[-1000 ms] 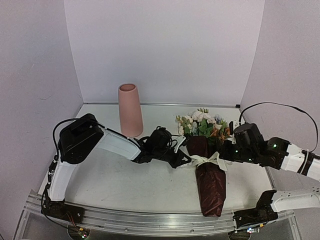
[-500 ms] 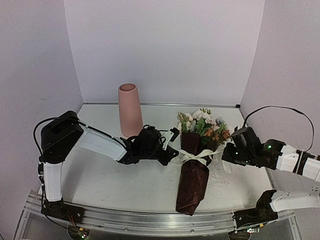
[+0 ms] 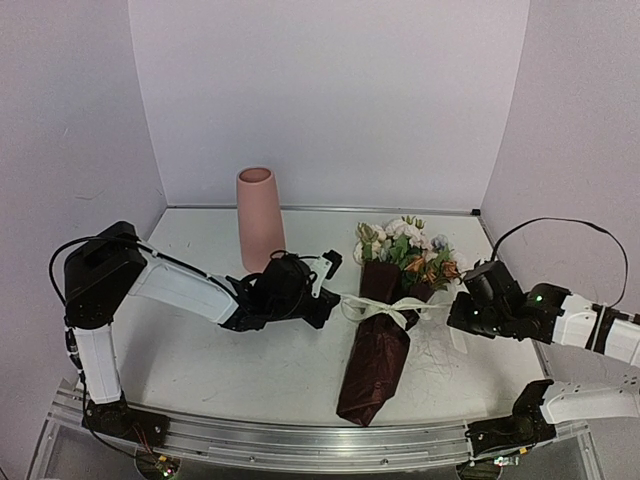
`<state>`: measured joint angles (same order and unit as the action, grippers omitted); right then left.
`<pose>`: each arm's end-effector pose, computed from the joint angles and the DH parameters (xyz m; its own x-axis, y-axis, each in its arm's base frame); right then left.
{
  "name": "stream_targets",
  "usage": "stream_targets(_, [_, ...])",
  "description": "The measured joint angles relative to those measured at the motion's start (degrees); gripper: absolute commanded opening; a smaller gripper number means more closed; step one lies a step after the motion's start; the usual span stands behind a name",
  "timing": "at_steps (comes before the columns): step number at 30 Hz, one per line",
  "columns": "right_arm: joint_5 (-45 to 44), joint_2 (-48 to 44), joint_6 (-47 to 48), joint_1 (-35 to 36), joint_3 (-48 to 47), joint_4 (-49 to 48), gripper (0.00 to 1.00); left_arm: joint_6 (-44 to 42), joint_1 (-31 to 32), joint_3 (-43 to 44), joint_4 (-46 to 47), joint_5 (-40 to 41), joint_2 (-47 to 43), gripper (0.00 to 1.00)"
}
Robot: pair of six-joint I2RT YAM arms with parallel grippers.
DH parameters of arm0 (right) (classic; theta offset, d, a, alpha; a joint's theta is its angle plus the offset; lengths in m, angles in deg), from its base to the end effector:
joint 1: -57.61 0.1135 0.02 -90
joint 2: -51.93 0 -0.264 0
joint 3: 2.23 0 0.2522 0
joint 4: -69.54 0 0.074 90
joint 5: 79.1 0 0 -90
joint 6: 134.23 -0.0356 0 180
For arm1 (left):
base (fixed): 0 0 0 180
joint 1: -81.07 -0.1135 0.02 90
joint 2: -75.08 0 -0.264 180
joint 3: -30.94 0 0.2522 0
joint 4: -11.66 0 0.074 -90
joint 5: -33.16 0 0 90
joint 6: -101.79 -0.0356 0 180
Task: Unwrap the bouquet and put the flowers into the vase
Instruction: Untie the ribbon from the wrapping paper.
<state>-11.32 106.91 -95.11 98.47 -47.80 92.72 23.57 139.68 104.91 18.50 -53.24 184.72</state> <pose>0.1657 0.1255 0.2309 -0.5399 0.4826 -0.6896 0.0860 0.8467 0.5252 0.2152 -0.3485 0.1623 -0.4140 0.2873 -0.8638 0.7547 0.6389 -0.1492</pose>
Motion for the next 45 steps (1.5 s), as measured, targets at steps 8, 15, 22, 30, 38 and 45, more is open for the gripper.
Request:
stream_targets(8, [-2.24, -0.58, -4.53, -0.21, 0.52, 2.48, 0.0, 0.25, -0.01, -4.43, -1.37, 4.02, -3.82, 0.0])
stream_targets(15, [-4.04, -0.38, -6.81, -0.5, 0.52, 3.79, 0.0, 0.23, -0.04, -8.03, -2.37, 8.04, -8.45, 0.0])
stream_targets(22, [-6.18, 0.3, -7.53, -0.7, 0.52, 4.73, 0.0, 0.64, -0.48, -10.79, -5.37, 12.45, -11.99, 0.0])
stream_targets(30, [-9.0, 1.13, -7.44, -1.54, 0.36, 5.97, 0.0, 1.76, -2.35, -12.69, -10.23, 17.95, -15.82, 0.0])
stream_targets(38, [-9.91, 3.79, -7.46, -2.03, 0.04, 6.11, 0.0, 3.32, -4.56, -15.16, -14.91, 23.57, -19.76, 0.0])
stream_targets(45, [-10.03, 4.0, -7.46, -2.29, -0.03, 6.21, 0.0, 4.82, -6.48, -17.03, -16.72, 27.61, -24.61, 0.0])
